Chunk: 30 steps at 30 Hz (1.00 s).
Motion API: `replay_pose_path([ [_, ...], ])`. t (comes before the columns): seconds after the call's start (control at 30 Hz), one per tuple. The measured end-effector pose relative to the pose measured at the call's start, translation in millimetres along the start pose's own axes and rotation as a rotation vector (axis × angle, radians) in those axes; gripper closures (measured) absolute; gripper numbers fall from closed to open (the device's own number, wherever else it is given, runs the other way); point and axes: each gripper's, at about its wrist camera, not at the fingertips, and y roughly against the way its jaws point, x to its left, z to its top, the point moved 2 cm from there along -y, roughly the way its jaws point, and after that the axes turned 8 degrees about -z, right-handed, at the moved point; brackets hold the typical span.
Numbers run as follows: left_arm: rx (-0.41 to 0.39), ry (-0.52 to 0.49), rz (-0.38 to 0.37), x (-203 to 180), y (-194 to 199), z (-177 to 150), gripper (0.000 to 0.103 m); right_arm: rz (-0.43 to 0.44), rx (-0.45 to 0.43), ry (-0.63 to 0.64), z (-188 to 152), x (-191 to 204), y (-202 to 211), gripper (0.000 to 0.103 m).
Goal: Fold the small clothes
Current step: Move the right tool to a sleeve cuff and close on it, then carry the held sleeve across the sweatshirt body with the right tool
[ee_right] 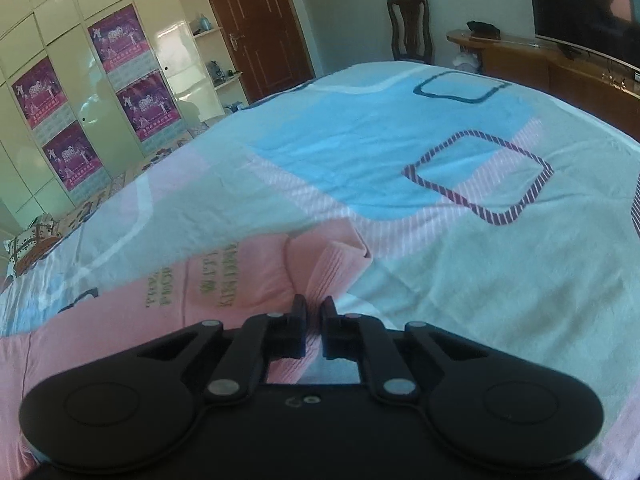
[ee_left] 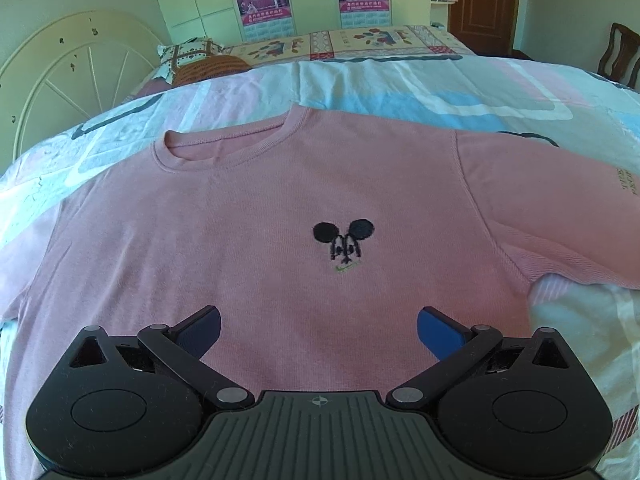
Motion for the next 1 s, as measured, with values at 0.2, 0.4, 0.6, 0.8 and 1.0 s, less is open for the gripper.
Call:
replay_pose_path([
  [0.2, -0.017, 0.017, -0.012, 31, 1, 0, 0.0, 0.053, -0.031, 0.076, 0, 52, 16, 0.096],
  [0.4, -0.029, 0.041, -0.05, 80, -5, -2, 0.0, 0.122, -0.067, 0.181, -17, 131, 46, 0.096],
  [0.6, -0.059, 0.113, -0.063, 165, -6, -12, 0.0, 0.233, -0.071, 0.331, -59, 237, 81, 0.096],
  [0.8, -0.096, 0.29, -0.095, 267, -4, -36, 0.0, 0.377, -0.043, 0.538, -134, 354, 104, 0.096],
  [1.0, -0.113, 0.353, -0.069, 321, 1, -53, 0.0, 0.504, 0.001, 0.714, -207, 436, 128, 0.096],
])
